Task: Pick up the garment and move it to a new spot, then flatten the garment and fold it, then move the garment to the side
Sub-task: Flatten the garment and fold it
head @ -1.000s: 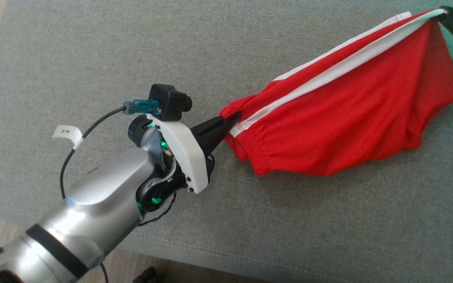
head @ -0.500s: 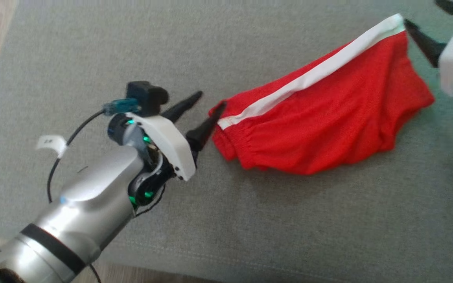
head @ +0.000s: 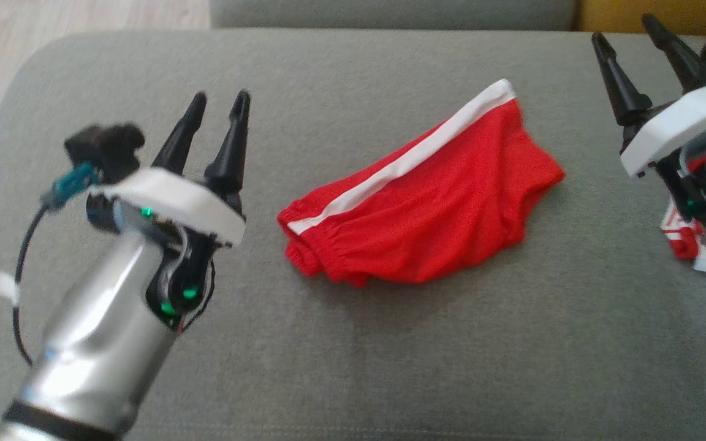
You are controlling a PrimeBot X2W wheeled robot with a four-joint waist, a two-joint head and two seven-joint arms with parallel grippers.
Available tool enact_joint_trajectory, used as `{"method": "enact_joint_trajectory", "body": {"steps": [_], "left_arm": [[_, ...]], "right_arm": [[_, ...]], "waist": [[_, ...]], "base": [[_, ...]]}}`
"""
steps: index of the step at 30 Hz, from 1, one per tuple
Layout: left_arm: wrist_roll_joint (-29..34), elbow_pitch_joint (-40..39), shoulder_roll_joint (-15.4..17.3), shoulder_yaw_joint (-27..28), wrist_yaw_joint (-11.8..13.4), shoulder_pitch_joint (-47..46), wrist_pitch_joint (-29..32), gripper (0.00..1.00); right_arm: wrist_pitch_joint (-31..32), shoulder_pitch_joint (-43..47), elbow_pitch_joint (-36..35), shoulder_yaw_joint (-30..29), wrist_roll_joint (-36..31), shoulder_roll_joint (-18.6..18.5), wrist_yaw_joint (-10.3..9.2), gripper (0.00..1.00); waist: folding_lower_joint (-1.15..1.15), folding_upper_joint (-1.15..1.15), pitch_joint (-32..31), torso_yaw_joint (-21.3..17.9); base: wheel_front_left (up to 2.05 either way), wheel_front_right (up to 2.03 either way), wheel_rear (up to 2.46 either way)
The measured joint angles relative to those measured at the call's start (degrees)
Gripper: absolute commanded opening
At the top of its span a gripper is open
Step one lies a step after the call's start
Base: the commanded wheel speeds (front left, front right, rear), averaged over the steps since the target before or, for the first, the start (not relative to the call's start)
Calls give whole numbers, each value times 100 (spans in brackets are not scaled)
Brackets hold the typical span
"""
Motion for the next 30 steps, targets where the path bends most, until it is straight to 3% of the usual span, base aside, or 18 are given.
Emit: {"method": "enact_joint_trajectory", "body": {"steps": [5,14,18,21,30], "left_arm": [[743,-309,-233,907,98,948,0,100],[1953,-838,-764,2075,51,2500,0,100],[2263,-866,-1054,2407,-100,2932,0,100],[2687,-842,-1093,2505,-267,3203,0,100],[3129,-826,-1363,2905,-617,3431,0,100]], "right_arm": [[-8,1025,-463,-1863,-1121,448,0,100],[-13,3426,-1483,-3905,-2983,1582,0,100],[-13,3969,-1912,-4348,-3539,1957,0,100],[23,4346,-2134,-4602,-3824,2176,0,100],[286,4807,-2691,-4843,-4166,2397,0,100]], "waist": [[0,0,-301,-315],[0,0,-789,-816],[0,0,-860,-919],[0,0,-863,-961],[0,0,-828,-916]], "base": [[0,0,0],[0,0,0],[0,0,0],[0,0,0],[0,0,0]]}}
